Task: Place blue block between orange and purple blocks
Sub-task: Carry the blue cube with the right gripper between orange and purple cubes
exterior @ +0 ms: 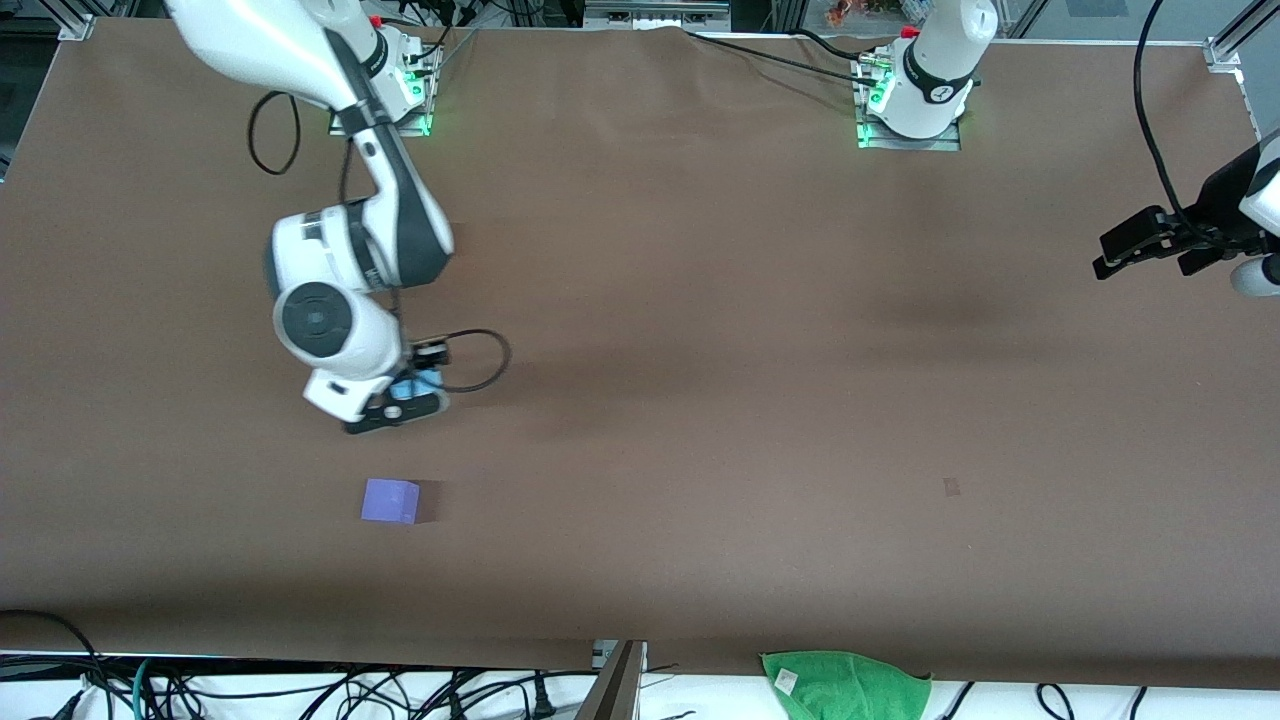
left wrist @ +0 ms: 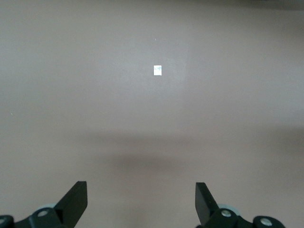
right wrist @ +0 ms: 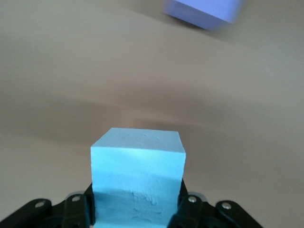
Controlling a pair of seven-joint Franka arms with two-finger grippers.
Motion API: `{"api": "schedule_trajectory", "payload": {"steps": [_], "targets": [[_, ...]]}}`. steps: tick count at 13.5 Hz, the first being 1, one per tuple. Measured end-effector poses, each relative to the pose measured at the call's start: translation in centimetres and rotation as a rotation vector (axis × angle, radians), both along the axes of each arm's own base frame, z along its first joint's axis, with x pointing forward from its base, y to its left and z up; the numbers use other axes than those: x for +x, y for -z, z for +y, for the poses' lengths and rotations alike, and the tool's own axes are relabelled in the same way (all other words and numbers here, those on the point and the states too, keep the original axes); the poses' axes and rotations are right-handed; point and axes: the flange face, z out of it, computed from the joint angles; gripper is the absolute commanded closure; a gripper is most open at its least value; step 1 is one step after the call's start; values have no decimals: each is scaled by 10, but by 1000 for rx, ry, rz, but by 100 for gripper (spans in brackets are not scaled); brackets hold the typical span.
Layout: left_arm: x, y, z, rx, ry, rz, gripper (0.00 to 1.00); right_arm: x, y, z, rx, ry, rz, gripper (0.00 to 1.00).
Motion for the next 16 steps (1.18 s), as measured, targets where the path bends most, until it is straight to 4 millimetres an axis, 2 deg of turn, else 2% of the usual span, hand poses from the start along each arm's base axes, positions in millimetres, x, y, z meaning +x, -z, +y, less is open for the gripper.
{"api": "schedule_trajectory", "payload": {"steps": [2, 3, 10, 11, 12, 13, 16], "targets": [[1, 0, 0, 0, 0, -1, 0, -5, 19, -40, 28, 98, -3, 77], [1, 1, 0, 0, 0, 1, 0, -9, 29, -46, 42, 125, -1, 77], [3, 3, 2, 0, -3, 3, 0, -40, 77, -35, 74, 147, -59, 77], [3, 3, 2, 0, -3, 4, 0, -44, 81, -31, 76, 151, -59, 72], [3, 3, 2, 0, -3, 4, 0, -46, 82, -28, 76, 153, -57, 33], [3, 3, 2, 0, -3, 4, 0, -47, 83, -26, 77, 155, -55, 0], [3, 3, 2, 1, -3, 5, 0, -42, 77, -26, 81, 159, -71, 0]]}}
